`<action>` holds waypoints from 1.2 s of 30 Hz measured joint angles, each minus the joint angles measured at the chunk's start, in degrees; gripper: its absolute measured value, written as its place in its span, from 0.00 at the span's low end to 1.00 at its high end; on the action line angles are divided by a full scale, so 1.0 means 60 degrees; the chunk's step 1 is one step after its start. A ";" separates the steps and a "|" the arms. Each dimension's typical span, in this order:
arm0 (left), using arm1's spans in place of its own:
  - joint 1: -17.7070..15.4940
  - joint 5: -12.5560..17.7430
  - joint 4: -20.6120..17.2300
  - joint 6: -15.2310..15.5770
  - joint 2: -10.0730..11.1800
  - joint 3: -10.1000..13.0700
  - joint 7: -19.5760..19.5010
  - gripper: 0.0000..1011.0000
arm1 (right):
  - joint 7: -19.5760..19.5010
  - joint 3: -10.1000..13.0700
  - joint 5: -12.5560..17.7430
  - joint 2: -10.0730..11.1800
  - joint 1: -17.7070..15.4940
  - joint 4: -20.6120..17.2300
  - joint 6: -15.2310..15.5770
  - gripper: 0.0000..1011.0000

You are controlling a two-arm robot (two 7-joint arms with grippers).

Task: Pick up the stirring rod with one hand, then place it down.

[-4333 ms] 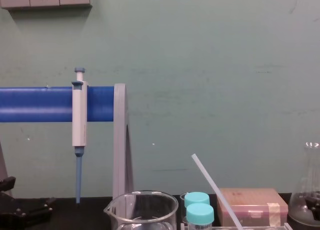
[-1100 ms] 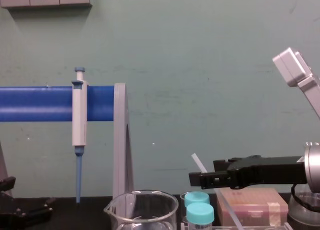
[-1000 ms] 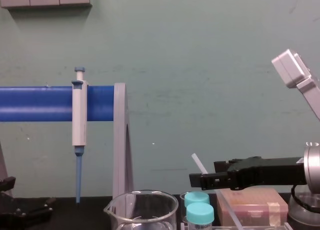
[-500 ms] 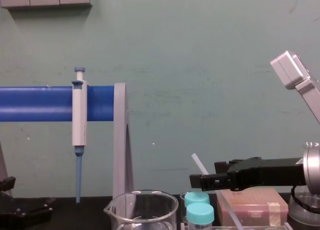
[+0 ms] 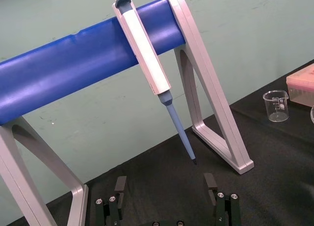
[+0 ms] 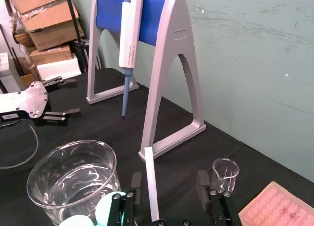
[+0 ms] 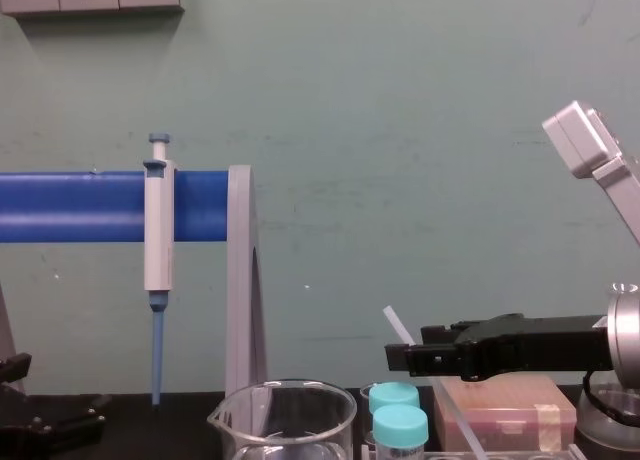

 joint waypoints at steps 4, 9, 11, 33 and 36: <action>0.0000 0.0000 0.0000 0.0000 0.0000 0.0000 0.0000 0.99 | 0.0000 0.0003 0.0004 0.0000 -0.0002 -0.0003 0.0000 0.59; 0.0000 0.0000 0.0000 0.0000 0.0000 0.0000 0.0000 0.99 | 0.0000 0.0004 0.0011 0.0000 -0.0003 -0.0006 0.0000 0.43; 0.0000 0.0000 0.0000 0.0000 0.0000 0.0000 0.0000 0.99 | 0.0000 0.0004 0.0011 0.0000 -0.0003 -0.0007 0.0000 0.35; 0.0000 0.0000 0.0000 -0.0001 -0.0001 0.0000 0.0000 0.99 | -0.0010 0.0045 0.0018 -0.0005 -0.0049 -0.0023 -0.0109 0.07; 0.0000 0.0000 0.0000 0.0000 0.0000 0.0000 0.0000 0.99 | -0.0042 0.0222 0.0045 -0.0042 -0.0273 -0.0126 -0.0732 0.07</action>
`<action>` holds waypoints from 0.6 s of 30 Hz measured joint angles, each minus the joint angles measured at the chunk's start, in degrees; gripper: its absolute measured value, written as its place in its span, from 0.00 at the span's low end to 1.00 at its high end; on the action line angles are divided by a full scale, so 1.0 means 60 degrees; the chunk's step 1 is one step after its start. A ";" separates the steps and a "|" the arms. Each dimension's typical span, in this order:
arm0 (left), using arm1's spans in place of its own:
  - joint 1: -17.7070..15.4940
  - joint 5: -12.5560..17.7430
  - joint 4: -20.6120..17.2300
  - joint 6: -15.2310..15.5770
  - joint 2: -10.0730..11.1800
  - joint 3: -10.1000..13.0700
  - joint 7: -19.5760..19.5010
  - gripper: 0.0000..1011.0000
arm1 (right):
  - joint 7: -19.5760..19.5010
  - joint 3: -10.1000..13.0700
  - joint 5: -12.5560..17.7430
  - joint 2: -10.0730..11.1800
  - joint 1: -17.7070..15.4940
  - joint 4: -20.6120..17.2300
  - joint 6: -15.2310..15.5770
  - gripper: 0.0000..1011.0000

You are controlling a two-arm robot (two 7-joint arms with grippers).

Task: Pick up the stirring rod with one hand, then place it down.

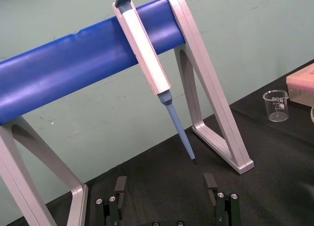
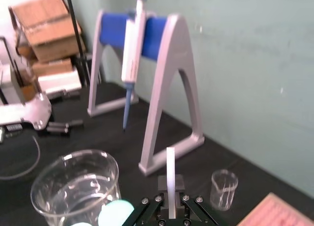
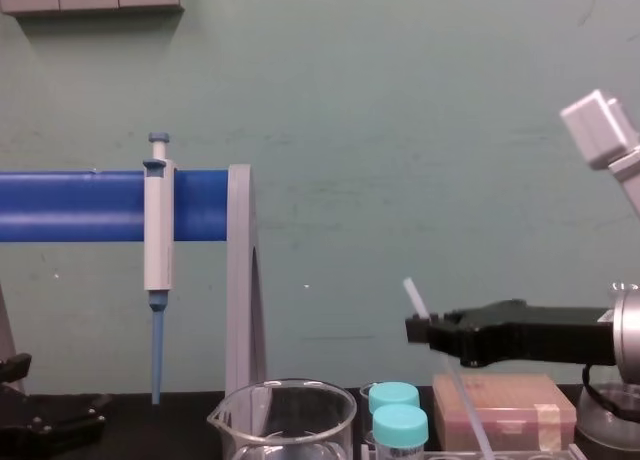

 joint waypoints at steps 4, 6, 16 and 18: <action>-0.0001 0.0000 0.0000 0.0000 0.0000 0.0000 0.0000 0.99 | -0.0049 0.0204 0.0012 -0.0061 -0.0288 -0.0128 -0.0698 0.07; 0.0000 0.0000 0.0000 0.0000 0.0000 0.0000 0.0000 0.99 | -0.0100 0.0345 0.0028 -0.0106 -0.0481 -0.0207 -0.1111 0.07; 0.0000 0.0001 0.0000 0.0000 0.0000 0.0000 0.0000 0.99 | -0.0194 0.1025 0.0031 -0.0060 -0.1440 -0.0910 -0.2569 0.07; 0.0000 0.0001 0.0000 0.0000 0.0000 0.0000 0.0000 0.99 | -0.0191 0.1079 0.0078 -0.0059 -0.1511 -0.0974 -0.2632 0.07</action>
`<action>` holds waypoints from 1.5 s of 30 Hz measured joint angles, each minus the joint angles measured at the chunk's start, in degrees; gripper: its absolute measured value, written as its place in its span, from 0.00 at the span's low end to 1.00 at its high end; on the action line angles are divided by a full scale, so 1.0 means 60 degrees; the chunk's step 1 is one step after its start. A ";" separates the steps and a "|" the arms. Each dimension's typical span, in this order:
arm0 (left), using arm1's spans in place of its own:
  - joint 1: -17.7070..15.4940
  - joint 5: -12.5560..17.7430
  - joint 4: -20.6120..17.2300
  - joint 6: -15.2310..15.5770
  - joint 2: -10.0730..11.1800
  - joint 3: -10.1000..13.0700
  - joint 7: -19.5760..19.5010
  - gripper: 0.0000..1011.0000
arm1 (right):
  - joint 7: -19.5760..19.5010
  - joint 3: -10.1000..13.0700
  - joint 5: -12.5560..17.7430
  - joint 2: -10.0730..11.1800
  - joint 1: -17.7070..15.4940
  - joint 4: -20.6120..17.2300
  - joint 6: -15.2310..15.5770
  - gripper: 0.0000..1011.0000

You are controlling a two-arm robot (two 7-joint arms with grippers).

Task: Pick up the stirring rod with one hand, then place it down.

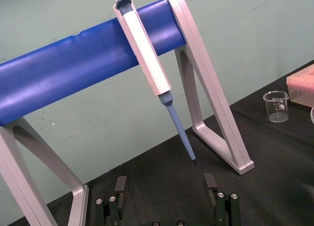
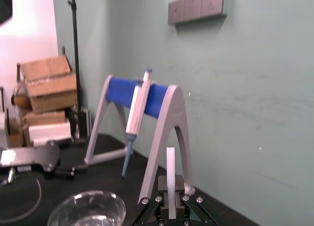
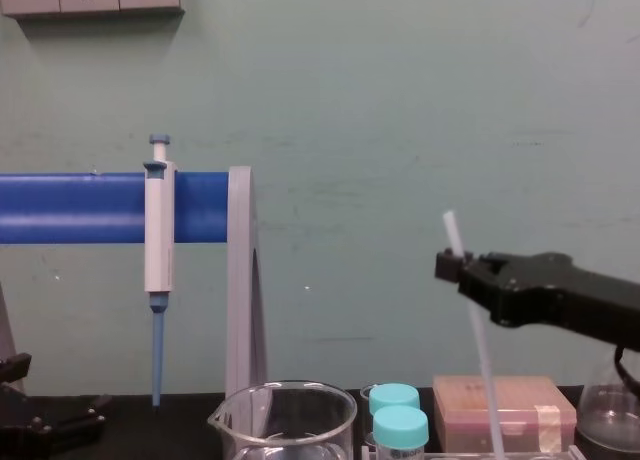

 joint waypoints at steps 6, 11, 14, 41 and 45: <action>0.0000 -0.0001 0.0000 0.0000 0.0000 0.0000 0.0001 0.99 | 0.0038 0.0481 0.0292 0.0071 -0.0425 -0.0759 -0.0276 0.07; 0.0000 -0.0001 0.0000 0.0000 -0.0001 0.0000 0.0000 0.99 | 0.0003 0.0883 0.0435 0.0162 -0.0500 -0.1330 -0.0443 0.07; 0.0000 -0.0001 0.0000 0.0000 0.0000 0.0000 0.0000 0.99 | -0.0070 0.1040 0.0446 0.0211 -0.0500 -0.1530 -0.0485 0.07; 0.0000 -0.0001 0.0000 0.0000 0.0000 0.0000 0.0000 0.99 | -0.0504 0.1535 0.0038 0.0272 -0.0428 -0.1851 -0.0195 0.07; 0.0000 -0.0001 0.0000 0.0000 0.0000 -0.0001 0.0000 0.99 | -0.0500 0.1536 0.0028 0.0251 -0.0442 -0.1859 -0.0187 0.07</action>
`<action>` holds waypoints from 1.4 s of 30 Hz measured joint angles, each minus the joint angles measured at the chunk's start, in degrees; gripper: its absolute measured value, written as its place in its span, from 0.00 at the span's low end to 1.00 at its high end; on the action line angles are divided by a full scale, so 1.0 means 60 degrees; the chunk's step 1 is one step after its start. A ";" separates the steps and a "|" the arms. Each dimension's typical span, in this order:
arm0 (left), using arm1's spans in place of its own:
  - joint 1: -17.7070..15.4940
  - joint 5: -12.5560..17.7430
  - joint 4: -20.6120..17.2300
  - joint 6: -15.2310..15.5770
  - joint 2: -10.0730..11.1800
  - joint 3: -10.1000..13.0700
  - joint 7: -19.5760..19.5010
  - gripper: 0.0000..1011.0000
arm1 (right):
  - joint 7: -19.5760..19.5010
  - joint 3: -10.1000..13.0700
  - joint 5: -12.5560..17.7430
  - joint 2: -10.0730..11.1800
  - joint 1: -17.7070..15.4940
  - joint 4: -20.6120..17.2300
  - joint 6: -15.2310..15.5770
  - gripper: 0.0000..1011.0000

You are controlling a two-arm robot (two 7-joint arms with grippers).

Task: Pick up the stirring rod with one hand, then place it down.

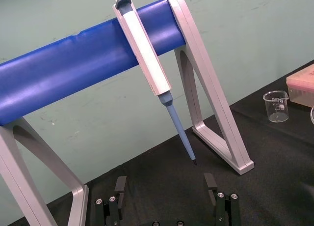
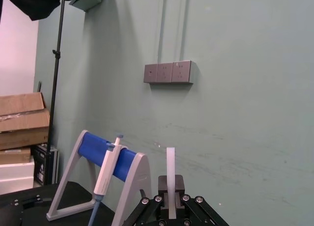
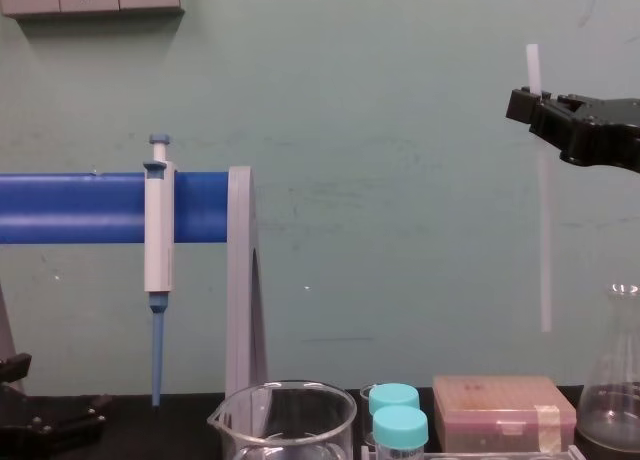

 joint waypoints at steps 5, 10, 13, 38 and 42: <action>0.0000 0.0001 0.0000 0.0000 0.0000 0.0000 0.0000 0.99 | 0.0005 0.0013 -0.0007 -0.0016 -0.0034 -0.0009 0.0000 0.07; 0.0000 0.0000 0.0000 0.0000 0.0000 0.0000 0.0000 0.99 | 0.0033 0.0022 -0.0006 -0.0019 -0.0063 -0.0020 -0.0004 0.07; -0.0001 0.0001 0.0000 0.0000 0.0000 0.0001 0.0000 0.99 | 0.0034 0.0023 -0.0004 -0.0030 -0.0074 -0.0025 -0.0003 0.07; 0.0000 0.0000 0.0000 0.0000 0.0000 0.0001 0.0000 0.99 | 0.0031 0.0005 0.0054 -0.0071 -0.0149 -0.0087 0.0091 0.07; 0.0000 0.0000 0.0000 0.0000 0.0000 0.0001 0.0000 0.99 | 0.0034 0.0001 0.0103 -0.0074 -0.0140 -0.0066 0.0109 0.07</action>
